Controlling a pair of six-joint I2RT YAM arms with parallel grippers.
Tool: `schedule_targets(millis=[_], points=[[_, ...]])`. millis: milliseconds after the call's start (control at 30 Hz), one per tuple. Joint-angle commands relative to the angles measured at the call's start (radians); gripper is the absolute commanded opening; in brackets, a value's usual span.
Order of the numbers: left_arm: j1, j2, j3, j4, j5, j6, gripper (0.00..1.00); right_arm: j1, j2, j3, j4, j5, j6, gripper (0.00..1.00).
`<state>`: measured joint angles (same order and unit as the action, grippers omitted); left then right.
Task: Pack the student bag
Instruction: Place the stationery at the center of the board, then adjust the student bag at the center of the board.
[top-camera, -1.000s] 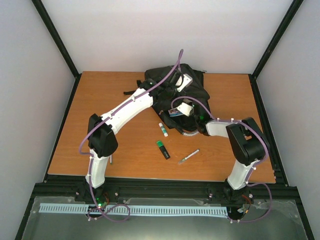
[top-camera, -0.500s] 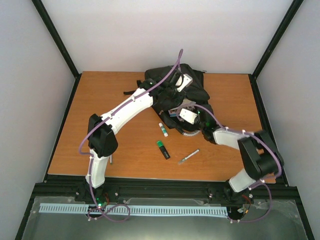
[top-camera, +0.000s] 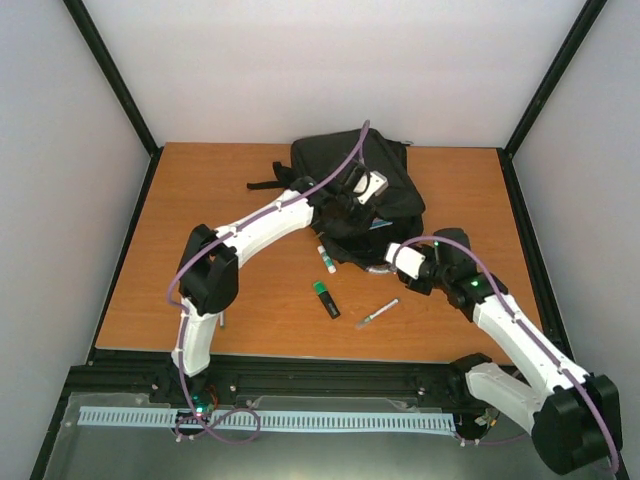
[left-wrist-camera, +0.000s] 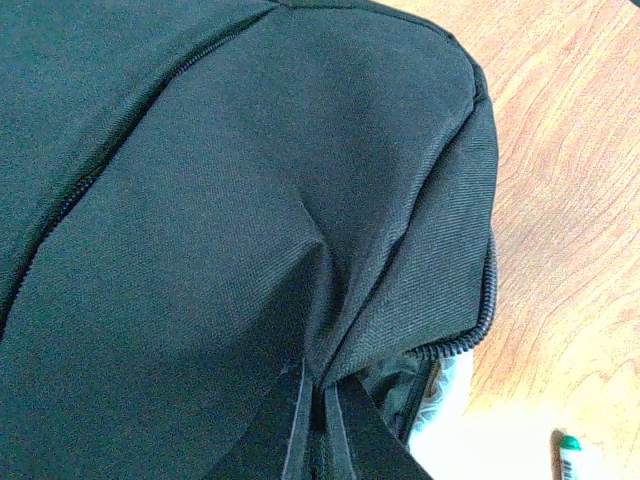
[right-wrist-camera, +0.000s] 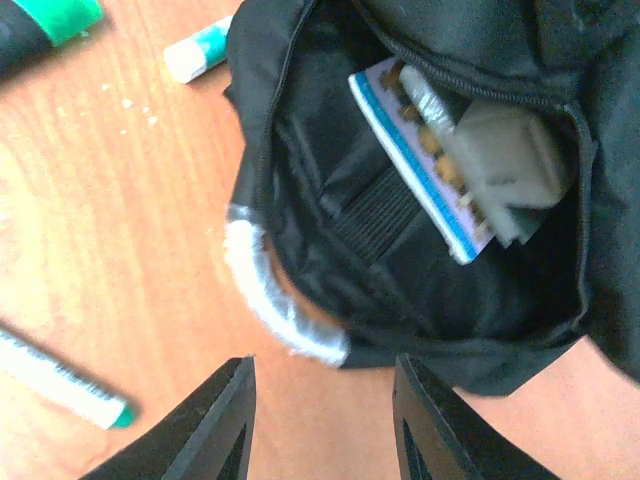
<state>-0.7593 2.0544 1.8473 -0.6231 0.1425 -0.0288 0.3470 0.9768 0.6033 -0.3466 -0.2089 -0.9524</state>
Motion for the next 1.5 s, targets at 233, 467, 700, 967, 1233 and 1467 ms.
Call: schedule_targets(millis=[233,467,700,967,1233,1467], points=[[-0.037,0.095,-0.011,0.169,0.097,-0.043,0.07,-0.334,-0.023,0.215,-0.268,-0.501,0.286,0.39],[-0.037,-0.236,-0.263,0.241,0.027,-0.029,0.65,-0.368,0.099,0.396,-0.176,-0.493,0.557,0.45],[-0.005,-0.551,-0.648,0.302,-0.152,-0.087,0.74,-0.326,0.309,0.506,-0.071,-0.525,0.736,0.48],[0.059,-0.548,-0.871,0.434,-0.142,-0.187,0.7,-0.1,0.481,0.466,-0.048,-0.318,0.587,0.49],[0.138,-0.412,-0.954,0.595,-0.053,-0.247,0.71,-0.054,0.659,0.524,-0.035,-0.195,0.612,0.48],[0.178,-0.27,-0.872,0.641,0.03,-0.209,0.64,-0.067,0.797,0.729,-0.099,-0.173,0.689,0.48]])
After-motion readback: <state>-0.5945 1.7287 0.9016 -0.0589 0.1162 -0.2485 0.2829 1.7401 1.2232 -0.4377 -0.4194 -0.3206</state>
